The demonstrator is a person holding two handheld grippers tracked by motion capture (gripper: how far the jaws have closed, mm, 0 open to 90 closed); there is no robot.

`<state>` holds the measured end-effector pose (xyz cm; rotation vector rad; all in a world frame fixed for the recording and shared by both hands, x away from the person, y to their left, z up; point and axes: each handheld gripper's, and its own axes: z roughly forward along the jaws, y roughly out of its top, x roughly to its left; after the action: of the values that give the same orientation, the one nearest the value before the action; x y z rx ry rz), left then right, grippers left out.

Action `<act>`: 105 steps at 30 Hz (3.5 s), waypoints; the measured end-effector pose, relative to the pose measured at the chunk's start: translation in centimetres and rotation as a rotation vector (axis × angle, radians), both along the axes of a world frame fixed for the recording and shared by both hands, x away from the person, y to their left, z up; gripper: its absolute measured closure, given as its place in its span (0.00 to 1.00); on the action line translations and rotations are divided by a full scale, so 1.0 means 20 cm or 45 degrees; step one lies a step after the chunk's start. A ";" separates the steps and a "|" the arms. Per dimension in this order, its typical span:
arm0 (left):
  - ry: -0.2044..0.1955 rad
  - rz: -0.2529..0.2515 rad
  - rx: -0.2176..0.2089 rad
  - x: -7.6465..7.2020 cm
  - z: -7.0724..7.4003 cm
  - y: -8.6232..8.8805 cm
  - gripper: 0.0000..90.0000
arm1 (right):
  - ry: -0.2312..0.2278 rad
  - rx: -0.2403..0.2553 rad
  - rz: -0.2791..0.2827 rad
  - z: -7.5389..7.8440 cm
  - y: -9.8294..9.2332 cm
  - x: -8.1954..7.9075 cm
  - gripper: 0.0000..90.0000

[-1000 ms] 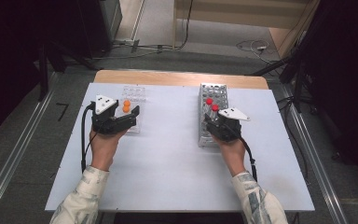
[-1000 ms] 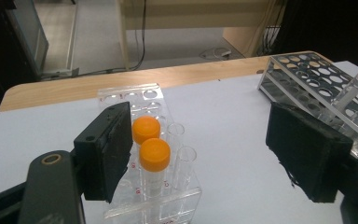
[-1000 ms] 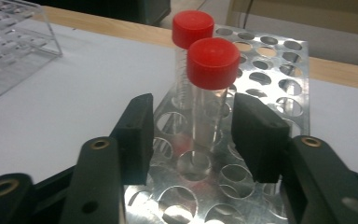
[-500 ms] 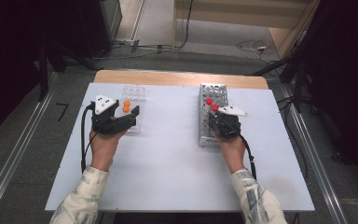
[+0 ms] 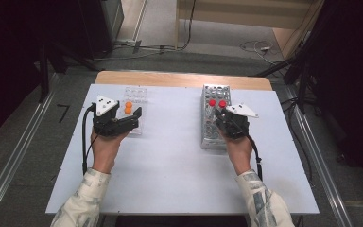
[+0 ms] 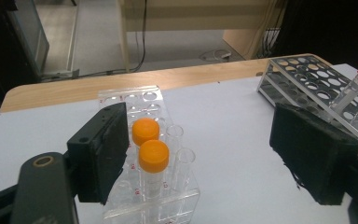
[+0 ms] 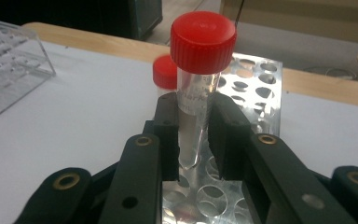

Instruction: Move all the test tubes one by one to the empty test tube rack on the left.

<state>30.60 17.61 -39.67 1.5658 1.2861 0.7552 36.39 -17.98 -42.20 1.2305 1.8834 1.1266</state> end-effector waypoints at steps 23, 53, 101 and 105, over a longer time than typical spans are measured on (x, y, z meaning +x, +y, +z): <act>-0.023 -0.080 -0.005 -0.06 0.05 -0.09 0.16 | -0.075 0.067 0.181 0.16 0.00 -0.23 0.79; 0.019 -0.450 -0.005 -0.15 0.01 -0.39 0.32 | 0.059 -0.002 0.533 -0.06 0.47 -0.33 0.79; -0.035 -0.053 -0.045 -0.12 0.09 0.18 0.78 | 0.042 0.005 0.531 0.04 0.18 -0.39 0.40; -0.029 -0.015 -0.044 -0.06 0.10 0.22 0.78 | 0.044 0.009 0.525 0.04 0.17 -0.39 0.40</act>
<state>29.32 21.95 -37.63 1.5316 1.2661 0.7381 28.64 -14.59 -41.43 0.8887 2.2253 1.3268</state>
